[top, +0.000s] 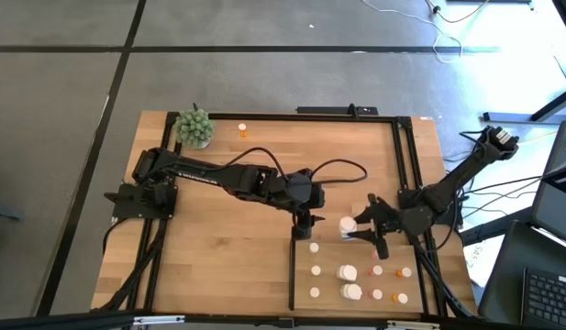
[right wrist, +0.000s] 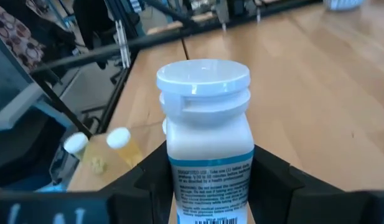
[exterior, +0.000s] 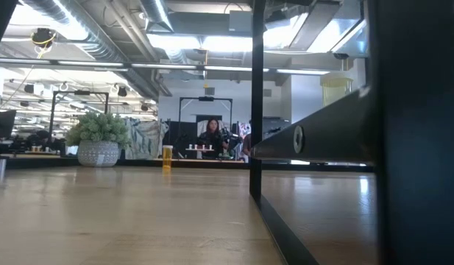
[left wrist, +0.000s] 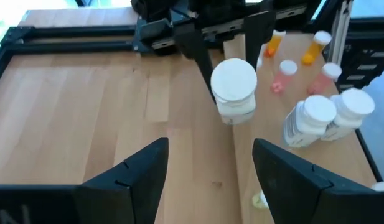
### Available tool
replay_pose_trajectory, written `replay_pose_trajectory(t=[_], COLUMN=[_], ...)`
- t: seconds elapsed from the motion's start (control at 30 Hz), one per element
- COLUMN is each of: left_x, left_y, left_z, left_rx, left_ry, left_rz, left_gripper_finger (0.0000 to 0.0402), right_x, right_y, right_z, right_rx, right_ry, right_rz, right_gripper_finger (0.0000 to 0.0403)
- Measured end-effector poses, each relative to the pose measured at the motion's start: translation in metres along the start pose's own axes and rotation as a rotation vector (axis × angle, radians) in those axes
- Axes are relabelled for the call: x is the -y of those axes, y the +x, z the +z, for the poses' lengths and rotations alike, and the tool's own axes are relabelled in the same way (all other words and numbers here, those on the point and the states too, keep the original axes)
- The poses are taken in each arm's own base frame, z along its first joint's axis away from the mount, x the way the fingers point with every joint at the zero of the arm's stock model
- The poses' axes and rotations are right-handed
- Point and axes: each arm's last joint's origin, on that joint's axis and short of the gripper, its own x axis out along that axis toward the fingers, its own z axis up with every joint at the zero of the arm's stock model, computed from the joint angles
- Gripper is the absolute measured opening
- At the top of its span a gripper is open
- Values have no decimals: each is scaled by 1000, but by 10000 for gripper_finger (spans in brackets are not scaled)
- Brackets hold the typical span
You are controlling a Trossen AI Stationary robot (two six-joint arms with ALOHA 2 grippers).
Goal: Pick and place medicine bottles onto shelf by color
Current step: Put the supplement bottle on the shelf aligned with the other supplement bottle
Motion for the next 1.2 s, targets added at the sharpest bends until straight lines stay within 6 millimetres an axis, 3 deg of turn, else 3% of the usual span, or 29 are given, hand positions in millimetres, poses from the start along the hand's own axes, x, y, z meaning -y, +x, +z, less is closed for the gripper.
replay_pose_trajectory(t=[0.27,0.77,0.93,1.2], left_x=[0,1,0,-1], left_y=[0,0,0,0], left_z=[0,3,3,0], left_rx=[3,33,28,-6], left_ry=[-3,-37,-119,-136], left_rz=[-2,-8,-11,-7], left_gripper_finger=[227,229,227,227], right_x=[-2,-2,-3,-15], right_y=[12,16,20,28], right_z=[-12,-15,-19,-28], right_rx=[-67,-50,-56,-53], right_ry=[-7,10,18,16], right_rz=[-32,-77,-96,-50], right_gripper_finger=[161,161,161,161])
